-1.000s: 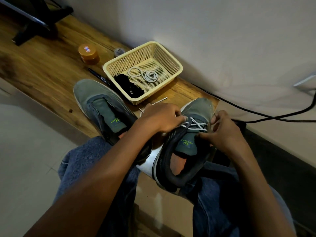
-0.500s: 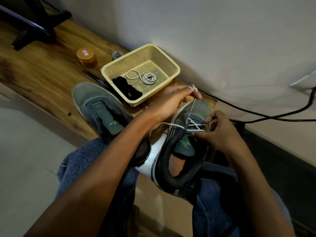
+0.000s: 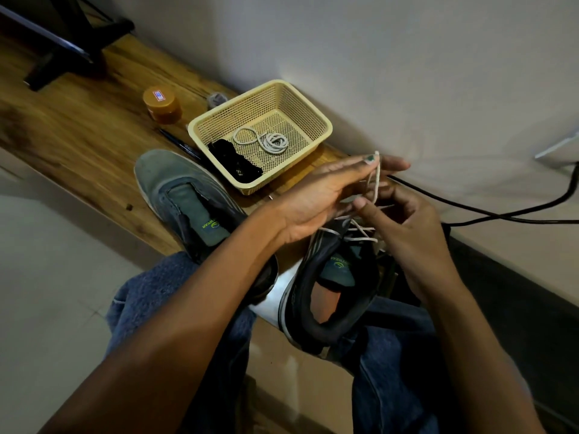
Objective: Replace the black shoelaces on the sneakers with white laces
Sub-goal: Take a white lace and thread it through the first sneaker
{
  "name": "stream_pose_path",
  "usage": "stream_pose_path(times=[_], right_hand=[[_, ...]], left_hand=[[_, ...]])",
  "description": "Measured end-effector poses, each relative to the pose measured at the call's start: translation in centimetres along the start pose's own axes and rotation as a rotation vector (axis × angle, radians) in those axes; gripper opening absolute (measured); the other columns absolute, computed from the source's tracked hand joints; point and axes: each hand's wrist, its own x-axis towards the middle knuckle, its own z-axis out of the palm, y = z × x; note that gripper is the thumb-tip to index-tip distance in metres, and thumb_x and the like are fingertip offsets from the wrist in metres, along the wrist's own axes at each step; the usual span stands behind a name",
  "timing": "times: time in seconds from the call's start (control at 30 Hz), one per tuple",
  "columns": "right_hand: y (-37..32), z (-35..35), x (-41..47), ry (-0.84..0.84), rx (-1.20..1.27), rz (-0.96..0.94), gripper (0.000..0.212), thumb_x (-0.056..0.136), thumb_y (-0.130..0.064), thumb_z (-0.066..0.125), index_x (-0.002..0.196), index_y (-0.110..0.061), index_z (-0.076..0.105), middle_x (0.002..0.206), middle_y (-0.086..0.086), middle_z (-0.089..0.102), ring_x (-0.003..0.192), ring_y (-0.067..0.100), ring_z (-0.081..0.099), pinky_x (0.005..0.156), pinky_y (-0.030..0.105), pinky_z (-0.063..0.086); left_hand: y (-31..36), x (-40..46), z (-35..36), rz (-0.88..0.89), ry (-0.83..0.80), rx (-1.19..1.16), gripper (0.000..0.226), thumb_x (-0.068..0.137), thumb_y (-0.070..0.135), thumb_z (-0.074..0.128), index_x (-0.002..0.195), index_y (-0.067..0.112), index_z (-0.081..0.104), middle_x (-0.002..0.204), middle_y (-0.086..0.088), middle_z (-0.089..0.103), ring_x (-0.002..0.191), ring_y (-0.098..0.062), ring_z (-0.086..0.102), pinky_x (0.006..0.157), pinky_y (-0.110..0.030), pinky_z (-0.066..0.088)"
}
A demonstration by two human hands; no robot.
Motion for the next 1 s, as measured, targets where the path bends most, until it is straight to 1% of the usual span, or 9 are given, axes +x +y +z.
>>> stream_pose_path(times=[0.13,0.23,0.33,0.5,0.63,0.7,0.8,0.9,1.0], right_hand=[[-0.7,-0.2,-0.1,0.011,0.193,0.063,0.018,0.093,-0.019,0.054,0.088,-0.005,0.065,0.071,-0.004,0.065,0.057,-0.003,0.056,0.053,0.009,0.042],[-0.1,-1.0,0.3,0.074,0.252,0.169,0.023,0.094,-0.028,0.052,0.087,-0.012,0.066,0.063,-0.002,0.055,0.055,0.003,0.048,0.052,0.013,0.039],[0.9,-1.5,0.7,0.145,0.234,0.212,0.024,0.098,-0.029,0.049,0.09,-0.016,0.068,0.061,-0.006,0.048,0.057,0.005,0.042,0.056,0.017,0.035],[1.7,-2.1,1.0,0.234,0.243,0.238,0.024,0.101,-0.012,0.044,0.099,-0.014,0.067,0.072,0.001,0.054,0.059,0.005,0.05,0.051,0.012,0.041],[1.8,-2.3,1.1,0.355,0.097,0.135,0.016,0.095,-0.004,0.054,0.095,-0.015,0.066,0.082,0.007,0.067,0.062,0.005,0.063,0.054,0.013,0.047],[1.6,-2.1,1.0,0.351,0.054,0.11,0.01,0.092,-0.004,0.059,0.097,-0.012,0.064,0.085,0.007,0.071,0.065,0.007,0.068,0.057,0.016,0.051],[1.1,-1.5,0.7,0.226,0.074,0.139,0.011,0.088,-0.005,0.064,0.097,-0.009,0.057,0.077,0.004,0.074,0.069,0.012,0.071,0.06,0.021,0.054],[0.8,-1.4,0.6,0.172,0.092,0.145,0.013,0.086,-0.008,0.067,0.086,-0.012,0.055,0.072,0.003,0.074,0.067,0.014,0.072,0.059,0.02,0.054],[0.6,-1.6,0.4,0.199,0.065,0.135,0.013,0.083,-0.011,0.07,0.083,-0.013,0.057,0.07,0.003,0.074,0.064,0.015,0.071,0.054,0.018,0.051]], left_hand=[[0.2,0.4,-0.5,0.013,0.237,-0.055,0.024,0.1,0.024,0.045,0.097,0.022,0.069,0.115,-0.002,0.065,0.103,-0.014,0.06,0.096,-0.037,0.048],[0.2,0.4,-1.1,0.005,0.462,0.008,0.02,0.099,0.023,0.048,0.094,0.022,0.068,0.108,0.004,0.069,0.091,-0.011,0.064,0.079,-0.025,0.054],[-0.2,0.4,-1.3,0.05,0.637,0.175,0.02,0.097,0.022,0.054,0.086,0.022,0.07,0.1,0.002,0.071,0.08,-0.012,0.065,0.059,-0.016,0.046],[-0.9,0.4,-2.1,0.127,0.822,0.475,0.021,0.087,0.032,0.061,0.078,0.018,0.073,0.08,-0.002,0.073,0.067,-0.02,0.066,0.064,-0.032,0.047],[-0.5,-0.1,-1.4,0.135,0.956,0.92,0.023,0.083,0.047,0.065,0.081,0.025,0.056,0.081,0.015,0.059,0.081,-0.012,0.056,0.063,-0.029,0.039],[-0.4,0.0,-1.0,0.228,0.894,1.013,0.026,0.081,0.044,0.068,0.093,0.026,0.054,0.086,0.021,0.05,0.097,-0.013,0.05,0.078,-0.033,0.042],[-1.3,0.3,-0.7,0.319,0.505,1.147,0.041,0.077,0.038,0.063,0.117,0.034,0.058,0.108,0.02,0.059,0.113,-0.013,0.047,0.101,-0.04,0.031],[-2.0,0.4,-0.2,0.303,0.274,1.215,0.039,0.081,0.03,0.066,0.119,0.036,0.064,0.108,0.016,0.066,0.106,-0.004,0.052,0.093,-0.023,0.024],[-2.0,0.1,-0.2,0.294,0.268,1.068,0.026,0.081,0.021,0.073,0.105,0.031,0.073,0.092,0.019,0.067,0.09,0.004,0.058,0.091,-0.025,0.042]])
